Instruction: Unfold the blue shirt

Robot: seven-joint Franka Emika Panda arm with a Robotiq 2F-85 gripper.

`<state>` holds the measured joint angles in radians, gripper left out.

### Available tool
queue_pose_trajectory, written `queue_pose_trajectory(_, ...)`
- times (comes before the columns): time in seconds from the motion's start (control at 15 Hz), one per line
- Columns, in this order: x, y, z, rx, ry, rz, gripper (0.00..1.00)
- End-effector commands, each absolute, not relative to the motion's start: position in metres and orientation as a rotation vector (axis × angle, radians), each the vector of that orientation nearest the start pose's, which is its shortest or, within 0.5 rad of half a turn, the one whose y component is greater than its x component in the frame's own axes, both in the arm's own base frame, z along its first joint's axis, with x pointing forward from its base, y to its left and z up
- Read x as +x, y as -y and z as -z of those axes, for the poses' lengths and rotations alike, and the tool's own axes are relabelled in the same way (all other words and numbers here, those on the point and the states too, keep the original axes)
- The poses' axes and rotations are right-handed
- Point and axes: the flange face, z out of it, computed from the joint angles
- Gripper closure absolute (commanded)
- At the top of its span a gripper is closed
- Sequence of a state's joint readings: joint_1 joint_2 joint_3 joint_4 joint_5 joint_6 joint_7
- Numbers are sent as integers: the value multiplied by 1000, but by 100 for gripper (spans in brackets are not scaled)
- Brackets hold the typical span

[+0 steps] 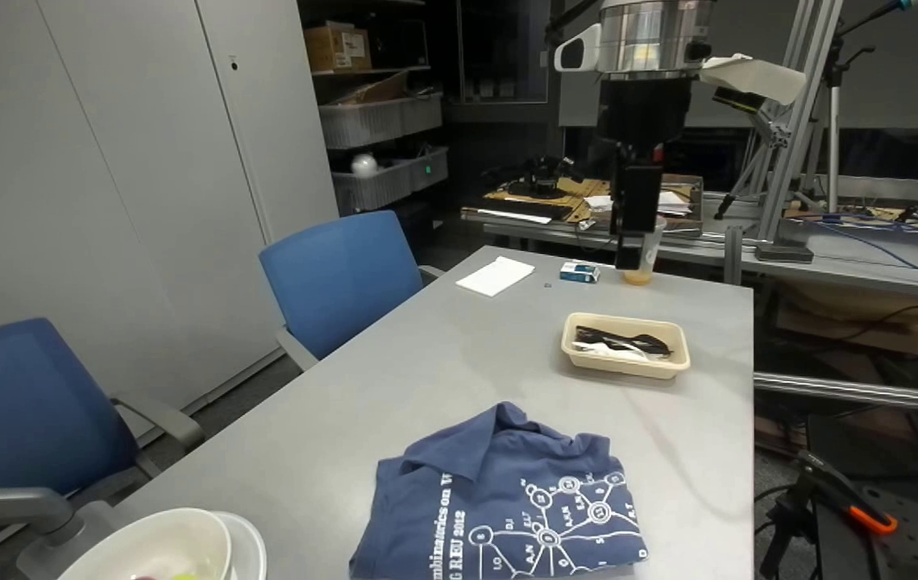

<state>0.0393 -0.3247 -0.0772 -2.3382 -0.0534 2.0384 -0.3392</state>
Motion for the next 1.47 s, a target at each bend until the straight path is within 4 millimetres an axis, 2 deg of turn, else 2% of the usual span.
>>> queue_pose_trajectory(0.0,450,23,-465,-3127,514,33,0)
queue_pose_trajectory(0.13,450,23,-465,-3127,513,33,0)
queue_pose_trajectory(0.27,458,23,-454,-3114,535,55,0)
queue_pose_trajectory(0.53,479,10,-432,-3105,561,87,0)
queue_pose_trajectory(0.87,501,-8,-384,-3081,630,62,0)
queue_pose_trajectory(1.4,524,-27,-310,-2986,718,34,0)
